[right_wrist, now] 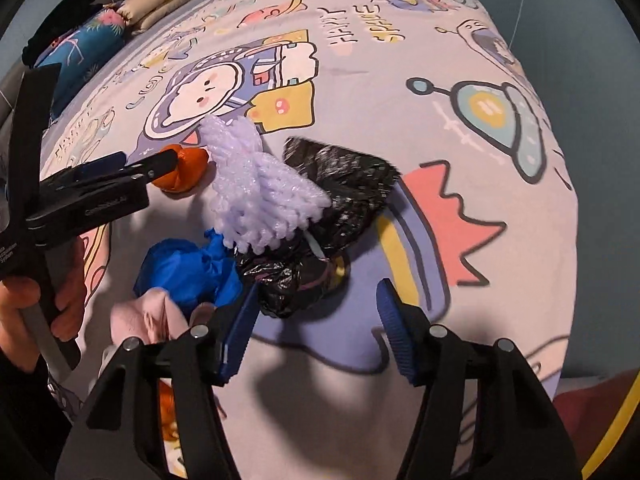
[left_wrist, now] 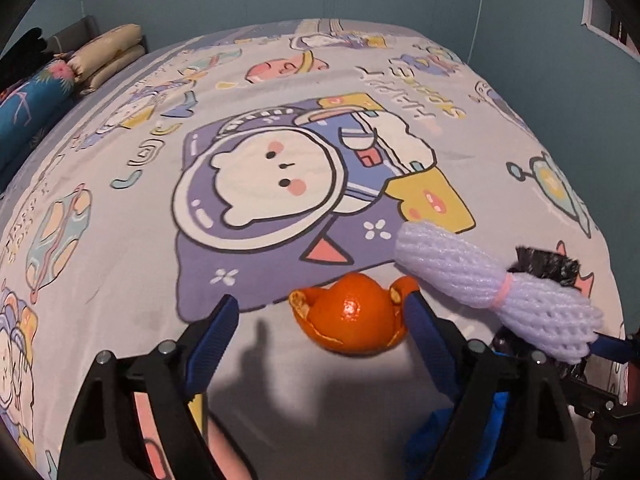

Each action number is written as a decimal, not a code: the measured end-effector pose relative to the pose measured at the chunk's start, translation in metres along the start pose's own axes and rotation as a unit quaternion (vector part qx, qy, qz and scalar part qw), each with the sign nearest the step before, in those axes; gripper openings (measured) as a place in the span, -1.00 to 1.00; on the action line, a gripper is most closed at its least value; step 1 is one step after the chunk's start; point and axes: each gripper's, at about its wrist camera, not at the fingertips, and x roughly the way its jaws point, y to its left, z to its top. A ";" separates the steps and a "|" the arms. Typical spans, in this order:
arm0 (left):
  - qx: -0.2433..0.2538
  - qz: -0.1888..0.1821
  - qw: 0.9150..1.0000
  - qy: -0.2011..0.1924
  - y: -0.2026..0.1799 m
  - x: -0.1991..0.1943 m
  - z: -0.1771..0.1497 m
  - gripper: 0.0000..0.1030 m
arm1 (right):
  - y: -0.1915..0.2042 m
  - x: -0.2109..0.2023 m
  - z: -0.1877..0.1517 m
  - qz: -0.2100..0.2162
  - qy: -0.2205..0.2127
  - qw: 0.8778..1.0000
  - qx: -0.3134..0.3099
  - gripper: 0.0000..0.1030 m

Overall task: Collect trash
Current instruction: 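Grasp the orange peel with the left tool while the right tool grasps the purple net and black bag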

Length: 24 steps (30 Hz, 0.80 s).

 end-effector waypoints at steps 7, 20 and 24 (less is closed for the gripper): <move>0.006 -0.022 1.000 0.020 -0.007 0.022 0.009 0.38 | 0.006 0.019 0.022 0.040 0.010 0.999 0.005 -0.06; -0.024 -0.044 0.999 0.014 0.014 0.025 0.023 -0.50 | 0.008 0.030 0.063 0.050 -0.020 0.999 0.004 -0.64; -0.035 -0.048 0.998 -0.002 0.025 0.013 0.033 -0.50 | -0.006 0.026 0.084 0.036 -0.047 0.998 0.021 -0.65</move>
